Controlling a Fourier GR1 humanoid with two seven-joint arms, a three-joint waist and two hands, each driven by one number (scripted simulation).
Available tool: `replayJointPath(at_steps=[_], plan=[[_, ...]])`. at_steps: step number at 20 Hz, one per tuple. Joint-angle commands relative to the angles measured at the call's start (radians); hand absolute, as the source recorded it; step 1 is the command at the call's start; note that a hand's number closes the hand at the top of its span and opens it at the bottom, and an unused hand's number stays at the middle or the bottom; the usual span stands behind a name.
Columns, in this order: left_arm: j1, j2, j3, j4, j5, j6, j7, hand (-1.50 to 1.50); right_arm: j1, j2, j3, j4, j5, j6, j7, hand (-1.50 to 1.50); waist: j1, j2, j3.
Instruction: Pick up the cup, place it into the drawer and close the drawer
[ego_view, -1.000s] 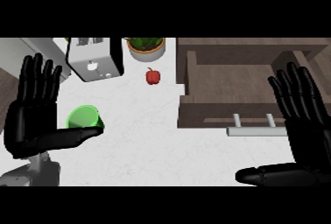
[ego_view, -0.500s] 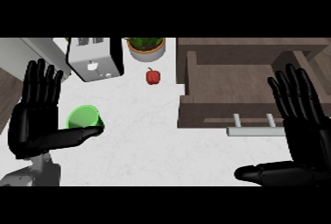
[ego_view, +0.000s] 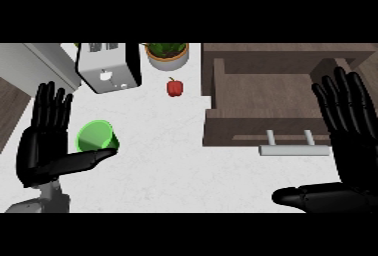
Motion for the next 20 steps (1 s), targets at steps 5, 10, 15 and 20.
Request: replayJointPath(at_steps=[5, 10, 15, 20], plan=[[-0.007, 0.05, 0.095, 0.147, 0.033, -0.023, -0.079, -1.5, 0.025, -0.004, -0.012, 0.033, 0.004, 0.024, -0.043, -1.5, -0.001, 0.001, 0.0], [0.027, 0.076, 0.119, 0.28, 0.028, -0.073, -0.193, -1.5, 0.003, 0.006, -0.008, 0.019, -0.011, 0.015, -0.005, -1.5, -0.001, 0.001, 0.0], [0.003, 0.039, 0.113, 0.412, 0.02, -0.064, -0.306, -1.5, -0.025, -0.015, -0.03, -0.019, -0.032, 0.017, 0.051, -1.5, -0.002, 0.001, 0.0], [-0.049, 0.065, 0.129, 0.569, 0.029, -0.098, -0.378, -1.5, -0.005, -0.005, -0.018, -0.029, -0.028, 0.018, 0.059, -1.5, -0.003, 0.001, 0.0]])
